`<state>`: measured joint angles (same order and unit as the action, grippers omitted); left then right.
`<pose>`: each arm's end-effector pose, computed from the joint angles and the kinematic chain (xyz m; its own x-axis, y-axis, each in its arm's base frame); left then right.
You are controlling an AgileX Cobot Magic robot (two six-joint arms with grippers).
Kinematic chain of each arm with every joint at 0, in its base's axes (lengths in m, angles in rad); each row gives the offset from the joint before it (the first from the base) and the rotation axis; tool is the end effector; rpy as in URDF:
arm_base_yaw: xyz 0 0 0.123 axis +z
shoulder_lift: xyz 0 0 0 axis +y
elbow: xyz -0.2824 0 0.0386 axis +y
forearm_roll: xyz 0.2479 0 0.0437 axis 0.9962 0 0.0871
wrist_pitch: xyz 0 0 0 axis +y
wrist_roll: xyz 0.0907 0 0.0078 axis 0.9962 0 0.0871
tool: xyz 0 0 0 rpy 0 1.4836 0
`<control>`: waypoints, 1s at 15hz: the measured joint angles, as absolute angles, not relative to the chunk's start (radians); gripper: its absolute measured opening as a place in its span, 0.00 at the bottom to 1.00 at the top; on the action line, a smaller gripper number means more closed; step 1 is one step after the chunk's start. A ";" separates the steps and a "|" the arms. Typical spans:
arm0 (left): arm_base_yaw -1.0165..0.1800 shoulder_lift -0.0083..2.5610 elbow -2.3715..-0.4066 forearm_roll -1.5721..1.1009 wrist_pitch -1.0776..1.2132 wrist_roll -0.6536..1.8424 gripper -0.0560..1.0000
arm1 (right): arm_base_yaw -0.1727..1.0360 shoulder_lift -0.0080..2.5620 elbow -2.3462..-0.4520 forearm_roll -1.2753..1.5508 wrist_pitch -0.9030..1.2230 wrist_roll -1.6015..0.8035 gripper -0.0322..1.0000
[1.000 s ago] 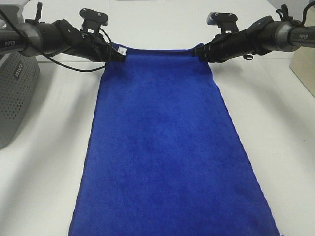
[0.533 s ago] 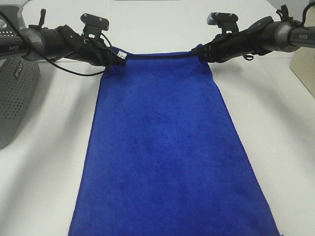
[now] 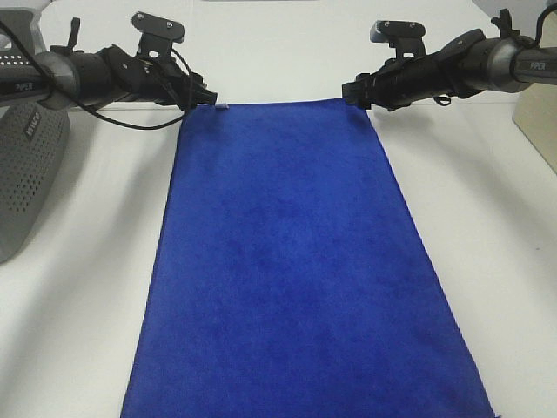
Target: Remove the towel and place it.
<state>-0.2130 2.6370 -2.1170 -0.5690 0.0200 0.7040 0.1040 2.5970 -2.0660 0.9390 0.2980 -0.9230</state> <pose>0.5712 -0.1246 0.1008 -0.3912 0.2224 -0.8930 0.2761 0.9540 0.1167 0.5639 0.0806 0.0968 -0.5789 -0.0659 -0.8127 -0.2955 0.9459 0.1337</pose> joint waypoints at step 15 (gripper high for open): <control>-0.213 2.087 -2.118 0.035 1.171 0.010 0.62 | 0.096 2.041 -2.066 0.192 1.213 -0.145 0.78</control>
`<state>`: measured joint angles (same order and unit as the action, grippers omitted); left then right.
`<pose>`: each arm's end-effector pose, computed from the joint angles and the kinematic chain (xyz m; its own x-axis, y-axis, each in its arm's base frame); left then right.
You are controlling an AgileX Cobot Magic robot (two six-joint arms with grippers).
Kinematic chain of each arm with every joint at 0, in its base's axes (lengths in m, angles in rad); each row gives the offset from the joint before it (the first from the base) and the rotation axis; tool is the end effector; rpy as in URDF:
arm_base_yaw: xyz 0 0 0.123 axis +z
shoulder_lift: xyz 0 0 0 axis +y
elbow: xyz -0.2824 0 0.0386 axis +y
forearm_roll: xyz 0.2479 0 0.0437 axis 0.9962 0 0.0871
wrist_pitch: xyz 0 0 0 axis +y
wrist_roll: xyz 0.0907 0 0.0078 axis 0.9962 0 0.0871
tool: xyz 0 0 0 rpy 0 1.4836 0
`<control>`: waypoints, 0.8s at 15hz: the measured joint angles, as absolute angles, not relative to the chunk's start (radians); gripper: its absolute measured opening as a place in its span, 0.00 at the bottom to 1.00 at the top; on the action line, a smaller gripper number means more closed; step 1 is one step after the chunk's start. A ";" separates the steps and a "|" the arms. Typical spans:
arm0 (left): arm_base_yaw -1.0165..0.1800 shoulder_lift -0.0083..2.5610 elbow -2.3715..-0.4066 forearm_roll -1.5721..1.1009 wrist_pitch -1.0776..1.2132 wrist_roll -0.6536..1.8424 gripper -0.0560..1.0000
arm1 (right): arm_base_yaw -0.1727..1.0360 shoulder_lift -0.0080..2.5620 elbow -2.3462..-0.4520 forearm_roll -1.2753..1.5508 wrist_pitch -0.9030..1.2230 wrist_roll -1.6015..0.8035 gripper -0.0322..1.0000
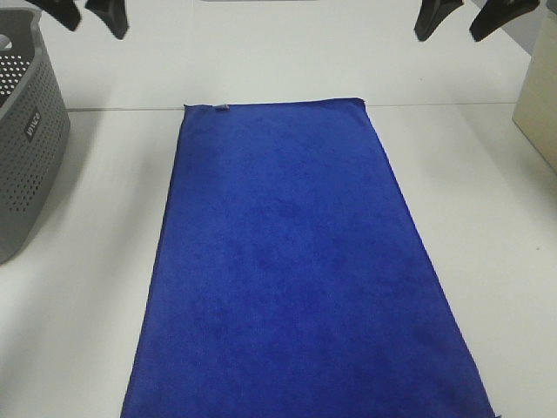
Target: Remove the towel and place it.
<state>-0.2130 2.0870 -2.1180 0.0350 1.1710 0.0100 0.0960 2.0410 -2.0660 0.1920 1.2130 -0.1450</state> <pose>0.4545 -0.0953 0.3218 -0.8442 0.2067 -0.4945 0.2157 0.9757 0.0397 0.4464 0.0593 0.3275 -0.8685 -0.1597 -0.4692 -0.2434 0.9621 0.1231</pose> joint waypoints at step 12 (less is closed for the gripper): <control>-0.025 1.662 -1.676 0.000 1.211 -0.057 0.62 | -0.048 1.463 -1.518 0.178 1.215 -0.062 0.78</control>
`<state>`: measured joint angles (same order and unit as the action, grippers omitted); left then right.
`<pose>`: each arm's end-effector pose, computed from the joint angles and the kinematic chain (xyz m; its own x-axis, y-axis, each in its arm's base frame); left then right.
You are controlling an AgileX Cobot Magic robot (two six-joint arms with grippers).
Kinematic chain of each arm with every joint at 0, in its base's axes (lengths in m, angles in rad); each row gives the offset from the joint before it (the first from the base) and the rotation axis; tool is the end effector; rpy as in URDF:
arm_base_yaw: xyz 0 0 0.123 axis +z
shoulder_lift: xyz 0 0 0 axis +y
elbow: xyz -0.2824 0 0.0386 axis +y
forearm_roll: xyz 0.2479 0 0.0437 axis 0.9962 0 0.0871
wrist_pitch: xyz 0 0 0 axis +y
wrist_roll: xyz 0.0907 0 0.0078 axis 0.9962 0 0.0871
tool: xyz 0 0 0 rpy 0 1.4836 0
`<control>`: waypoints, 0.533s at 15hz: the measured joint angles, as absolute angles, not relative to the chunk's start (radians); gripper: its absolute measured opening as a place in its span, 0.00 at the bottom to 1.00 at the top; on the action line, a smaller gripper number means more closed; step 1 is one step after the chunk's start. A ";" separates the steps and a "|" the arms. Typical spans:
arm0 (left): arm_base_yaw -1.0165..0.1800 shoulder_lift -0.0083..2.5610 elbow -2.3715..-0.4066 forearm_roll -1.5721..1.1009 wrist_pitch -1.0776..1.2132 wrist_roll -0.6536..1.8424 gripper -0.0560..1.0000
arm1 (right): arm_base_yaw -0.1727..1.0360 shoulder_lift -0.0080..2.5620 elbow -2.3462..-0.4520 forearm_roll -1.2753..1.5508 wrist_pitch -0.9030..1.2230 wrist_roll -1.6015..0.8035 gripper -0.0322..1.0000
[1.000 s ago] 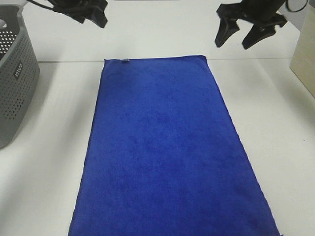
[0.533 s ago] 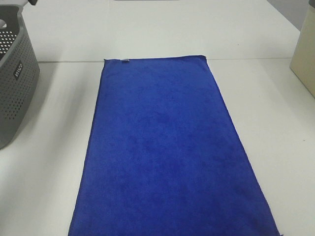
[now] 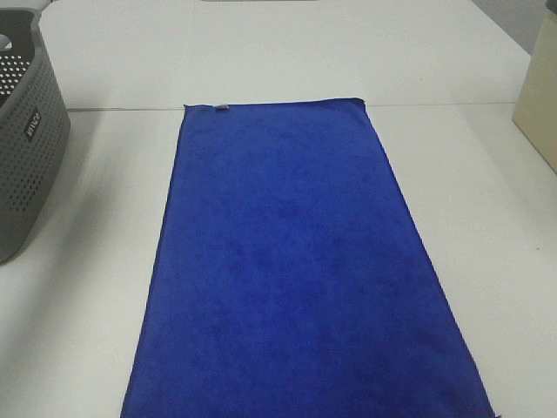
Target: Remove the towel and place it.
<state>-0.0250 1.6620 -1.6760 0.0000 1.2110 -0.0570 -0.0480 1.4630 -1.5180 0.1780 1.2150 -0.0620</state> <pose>0.3517 -0.0088 0.3663 -0.8953 -0.0346 -0.4441 -0.0260 0.9993 -0.0253 0.2967 0.0009 0.3865 -0.8750 0.0426 -0.4822 -0.0321 0.9888 0.1457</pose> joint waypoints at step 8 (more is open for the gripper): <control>-0.025 0.925 -1.086 0.090 1.146 -0.017 0.62 | -0.048 0.679 -0.921 0.141 1.218 -0.088 0.78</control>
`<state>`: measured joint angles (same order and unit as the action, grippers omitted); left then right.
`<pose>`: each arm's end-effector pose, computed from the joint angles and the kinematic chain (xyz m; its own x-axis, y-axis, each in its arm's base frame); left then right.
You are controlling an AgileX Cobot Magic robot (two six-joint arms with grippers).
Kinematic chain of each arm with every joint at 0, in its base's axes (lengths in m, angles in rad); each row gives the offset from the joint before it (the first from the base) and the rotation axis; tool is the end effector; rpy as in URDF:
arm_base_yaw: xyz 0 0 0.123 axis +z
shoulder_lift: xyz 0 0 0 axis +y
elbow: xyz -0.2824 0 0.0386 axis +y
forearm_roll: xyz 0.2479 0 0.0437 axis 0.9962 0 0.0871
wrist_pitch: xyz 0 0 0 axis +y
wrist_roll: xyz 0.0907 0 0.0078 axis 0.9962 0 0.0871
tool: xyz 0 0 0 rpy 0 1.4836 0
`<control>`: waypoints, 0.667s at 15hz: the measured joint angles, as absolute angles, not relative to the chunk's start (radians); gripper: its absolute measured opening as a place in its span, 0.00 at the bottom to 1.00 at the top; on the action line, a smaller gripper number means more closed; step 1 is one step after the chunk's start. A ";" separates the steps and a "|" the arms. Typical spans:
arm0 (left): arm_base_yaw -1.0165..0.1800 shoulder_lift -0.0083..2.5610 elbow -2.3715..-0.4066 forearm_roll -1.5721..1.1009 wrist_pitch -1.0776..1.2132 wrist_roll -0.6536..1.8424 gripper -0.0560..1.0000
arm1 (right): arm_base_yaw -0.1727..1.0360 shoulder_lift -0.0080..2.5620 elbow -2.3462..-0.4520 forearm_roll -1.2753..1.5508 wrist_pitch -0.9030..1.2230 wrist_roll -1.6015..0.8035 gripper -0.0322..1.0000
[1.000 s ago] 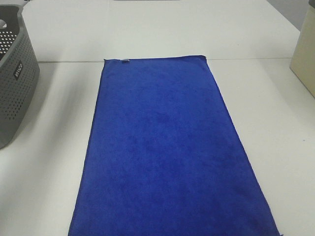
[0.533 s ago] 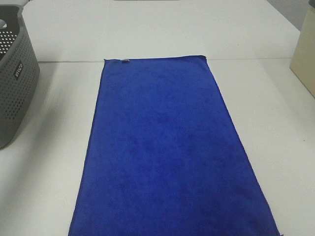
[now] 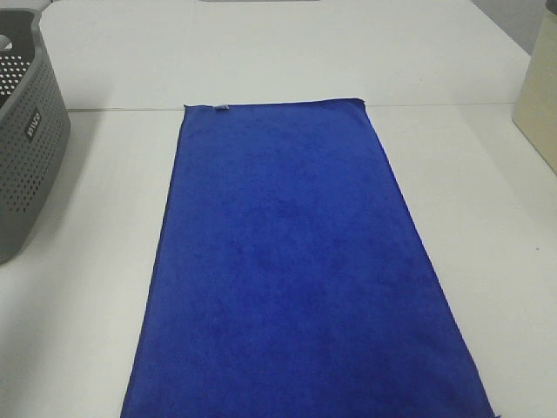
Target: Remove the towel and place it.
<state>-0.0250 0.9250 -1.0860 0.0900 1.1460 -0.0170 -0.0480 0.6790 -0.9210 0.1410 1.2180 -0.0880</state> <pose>0.1553 0.0036 0.3837 -0.7811 0.0396 -0.6231 -0.0105 0.9970 0.0765 0.0922 0.0076 0.3623 -0.7714 -0.0016 -0.6364 -0.0659 0.9948 0.0774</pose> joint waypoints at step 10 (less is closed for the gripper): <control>-0.025 0.044 -0.660 0.206 1.168 -0.031 0.62 | -0.048 0.014 -0.584 0.126 1.220 -0.176 0.78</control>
<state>-0.0250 0.0440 -0.6600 0.2060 1.1680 -0.0310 -0.0480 0.0140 -0.5840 0.1260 1.2200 -0.1760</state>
